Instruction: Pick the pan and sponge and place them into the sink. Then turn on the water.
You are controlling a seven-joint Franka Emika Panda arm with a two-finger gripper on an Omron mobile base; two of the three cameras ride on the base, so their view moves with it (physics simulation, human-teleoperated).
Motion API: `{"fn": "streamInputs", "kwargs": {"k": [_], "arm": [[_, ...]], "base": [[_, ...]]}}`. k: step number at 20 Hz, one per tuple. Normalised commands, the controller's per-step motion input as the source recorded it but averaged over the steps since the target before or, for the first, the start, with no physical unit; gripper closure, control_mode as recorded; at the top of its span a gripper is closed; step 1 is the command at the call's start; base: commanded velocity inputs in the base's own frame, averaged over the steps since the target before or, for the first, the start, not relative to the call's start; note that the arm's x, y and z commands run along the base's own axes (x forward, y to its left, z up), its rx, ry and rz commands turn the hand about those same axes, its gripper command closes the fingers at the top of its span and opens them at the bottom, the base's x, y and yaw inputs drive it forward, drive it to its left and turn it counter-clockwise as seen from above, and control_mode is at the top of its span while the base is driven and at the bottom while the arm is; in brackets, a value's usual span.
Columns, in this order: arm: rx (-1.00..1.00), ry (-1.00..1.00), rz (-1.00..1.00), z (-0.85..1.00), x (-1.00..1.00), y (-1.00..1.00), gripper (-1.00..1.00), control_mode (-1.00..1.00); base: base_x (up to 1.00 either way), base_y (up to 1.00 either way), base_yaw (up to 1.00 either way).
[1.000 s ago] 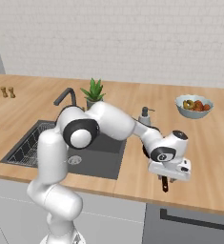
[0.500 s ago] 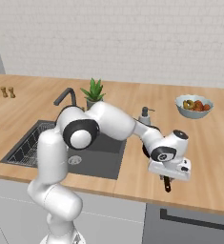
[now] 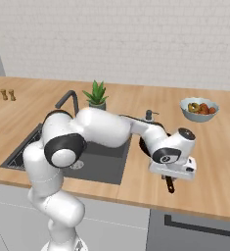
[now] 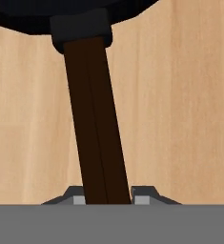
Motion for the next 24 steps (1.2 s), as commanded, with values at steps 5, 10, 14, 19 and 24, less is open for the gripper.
{"fn": "streamInputs", "kwargs": {"k": [5,10,14,19,24], "arm": [[-0.05,-0.02,0.16,0.63,-0.03,0.62,1.0,-1.0],[-0.1,-0.05,0.14,0.23,0.01,0.96,1.0,-1.0],[-0.08,-0.14,0.21,0.04,0.02,0.94,1.0,-1.0],[-0.06,-0.22,0.23,0.0,0.09,0.83,1.0,-1.0],[0.0,-0.07,0.31,0.0,0.47,0.65,1.0,-1.0]], "base": [[0.0,0.0,0.0],[0.0,0.0,0.0],[0.0,0.0,0.0],[0.0,0.0,0.0],[0.0,0.0,0.0]]}}
